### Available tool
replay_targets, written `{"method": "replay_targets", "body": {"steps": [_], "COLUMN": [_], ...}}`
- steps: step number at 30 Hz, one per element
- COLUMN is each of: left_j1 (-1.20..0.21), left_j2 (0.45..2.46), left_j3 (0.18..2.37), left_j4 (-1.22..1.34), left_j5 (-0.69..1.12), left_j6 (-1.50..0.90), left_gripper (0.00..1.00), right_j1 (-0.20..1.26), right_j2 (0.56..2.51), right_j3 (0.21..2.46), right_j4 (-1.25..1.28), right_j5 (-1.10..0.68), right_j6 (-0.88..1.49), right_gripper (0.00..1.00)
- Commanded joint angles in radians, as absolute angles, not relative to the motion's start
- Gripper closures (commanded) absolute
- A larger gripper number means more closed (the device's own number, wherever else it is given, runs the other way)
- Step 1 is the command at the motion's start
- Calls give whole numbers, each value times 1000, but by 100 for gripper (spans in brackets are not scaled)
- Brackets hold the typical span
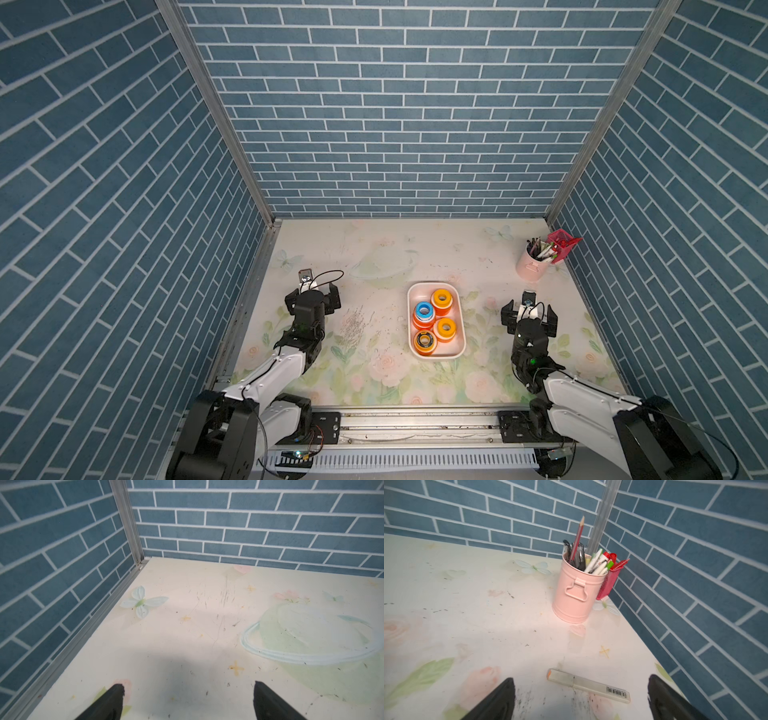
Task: Put the sealing tape into the storage box
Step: Reset both arms
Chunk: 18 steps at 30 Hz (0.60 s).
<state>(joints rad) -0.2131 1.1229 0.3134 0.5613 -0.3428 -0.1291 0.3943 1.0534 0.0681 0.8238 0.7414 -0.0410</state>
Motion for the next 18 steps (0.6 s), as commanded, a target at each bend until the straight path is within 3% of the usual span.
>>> {"method": "replay_targets", "body": {"steps": [1,9,13,14,18], "left_j1": [-154,15,18,17,-58], "left_j2": [1222,1451,1481,1469,1449], "left_j3": [259,328,322,303,257], "left_j4": [837,1025,1056,1080,1138], "left_j5": [-280,-17,16,14,-40], "left_j6": [-20,-45,-33,-34,40], "left_gripper": [0,1,2,2,0], "right_j1": [340,180,111,110,113], "right_j2": [1115,1294,1439,1410,1552], "right_j3": [91,75,65,86,97], "right_j4": [1003,1334,1511,1416,1559], "right_j5": [686,526,405,355,231], "right_j6": [-24,-23,18,16,-53], "right_gripper": [1,1,1,1,3]}}
